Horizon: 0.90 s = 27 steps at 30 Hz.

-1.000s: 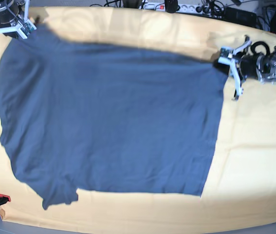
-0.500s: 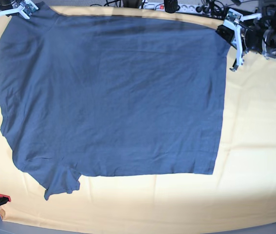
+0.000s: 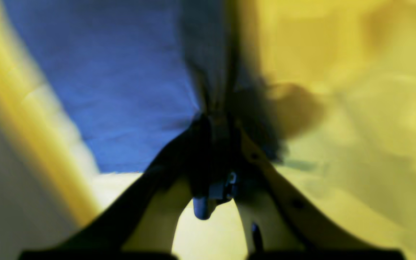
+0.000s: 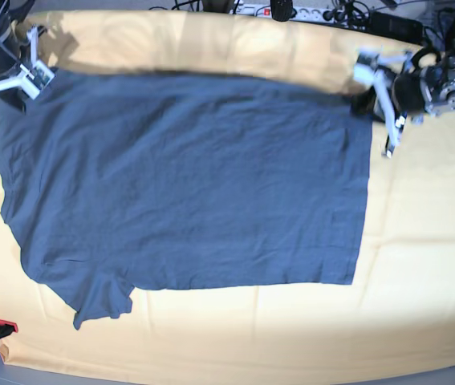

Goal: Fold the T-shirt properly
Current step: 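Pull the grasped shoulder edge toward the robot with both grippers, then lay the shoulder edge back down and release with both grippers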

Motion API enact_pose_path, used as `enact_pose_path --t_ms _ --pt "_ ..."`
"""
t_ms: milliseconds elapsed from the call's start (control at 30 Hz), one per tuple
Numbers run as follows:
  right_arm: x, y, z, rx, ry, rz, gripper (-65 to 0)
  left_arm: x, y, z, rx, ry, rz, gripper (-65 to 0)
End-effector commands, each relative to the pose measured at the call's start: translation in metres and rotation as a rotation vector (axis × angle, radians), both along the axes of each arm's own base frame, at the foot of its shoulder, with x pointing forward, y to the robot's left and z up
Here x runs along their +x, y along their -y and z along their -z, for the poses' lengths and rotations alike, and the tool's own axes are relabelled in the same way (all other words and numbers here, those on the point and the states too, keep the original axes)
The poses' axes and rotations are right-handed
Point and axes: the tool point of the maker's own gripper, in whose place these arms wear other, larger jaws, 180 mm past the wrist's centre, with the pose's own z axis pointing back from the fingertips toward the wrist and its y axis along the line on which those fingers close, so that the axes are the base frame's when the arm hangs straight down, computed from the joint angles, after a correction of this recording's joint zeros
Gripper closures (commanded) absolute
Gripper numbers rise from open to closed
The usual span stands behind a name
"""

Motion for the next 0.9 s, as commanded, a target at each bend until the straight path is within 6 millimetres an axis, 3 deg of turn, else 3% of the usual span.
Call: enact_pose_path --t_ms 0,67,167,500,767,867 --pt "0.013 -0.007 -0.013 0.012 0.055 -0.042 0.0 0.014 -0.001 -0.012 -0.007 0.069 -0.019 0.0" --pt "0.028 -0.011 -0.019 0.034 0.087 -0.072 0.0 0.031 0.007 -0.022 -0.051 0.148 -0.045 0.0" --pt "0.046 0.006 -0.016 0.052 0.102 -0.034 0.0 0.043 0.012 -0.024 -0.085 0.182 -0.068 0.0" --pt "0.085 0.029 -0.004 0.217 0.088 0.037 0.0 0.075 0.001 0.019 -0.128 0.17 -0.205 0.0" --pt "0.109 0.023 0.017 0.234 0.069 0.031 0.0 0.091 0.015 0.012 -0.19 0.252 -0.224 0.0" --pt "0.124 0.024 0.015 0.2 0.11 0.04 0.0 0.097 0.011 0.008 -0.179 0.274 -0.226 0.0"
